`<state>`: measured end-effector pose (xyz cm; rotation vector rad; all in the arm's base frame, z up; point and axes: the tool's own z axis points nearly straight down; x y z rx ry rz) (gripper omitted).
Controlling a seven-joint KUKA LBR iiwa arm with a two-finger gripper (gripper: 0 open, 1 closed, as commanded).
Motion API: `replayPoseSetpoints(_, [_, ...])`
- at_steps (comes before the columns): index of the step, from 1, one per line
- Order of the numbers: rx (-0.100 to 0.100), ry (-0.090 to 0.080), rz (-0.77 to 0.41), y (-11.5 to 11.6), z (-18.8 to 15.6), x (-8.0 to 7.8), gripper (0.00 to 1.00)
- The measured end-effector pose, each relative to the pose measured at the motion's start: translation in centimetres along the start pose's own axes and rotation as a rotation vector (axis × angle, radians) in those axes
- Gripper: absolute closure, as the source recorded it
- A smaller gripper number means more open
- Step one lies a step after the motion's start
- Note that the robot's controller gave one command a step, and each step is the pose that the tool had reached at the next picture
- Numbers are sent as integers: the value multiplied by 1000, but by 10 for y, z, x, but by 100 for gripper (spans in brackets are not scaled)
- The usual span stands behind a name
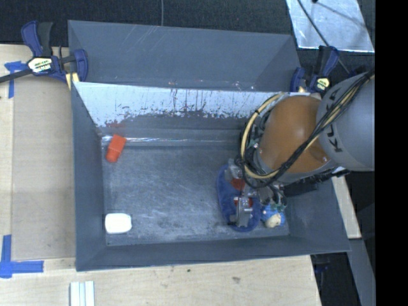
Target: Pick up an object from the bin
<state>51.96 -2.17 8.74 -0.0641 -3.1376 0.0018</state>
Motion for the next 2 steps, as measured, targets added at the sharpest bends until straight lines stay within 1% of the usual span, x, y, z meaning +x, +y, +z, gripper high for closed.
replayPoseSetpoints(1, [-2,-12,-4,3,-6,-4,100])
replayPoseSetpoints(2, [-1,-16,-19,11,-134,-36,100])
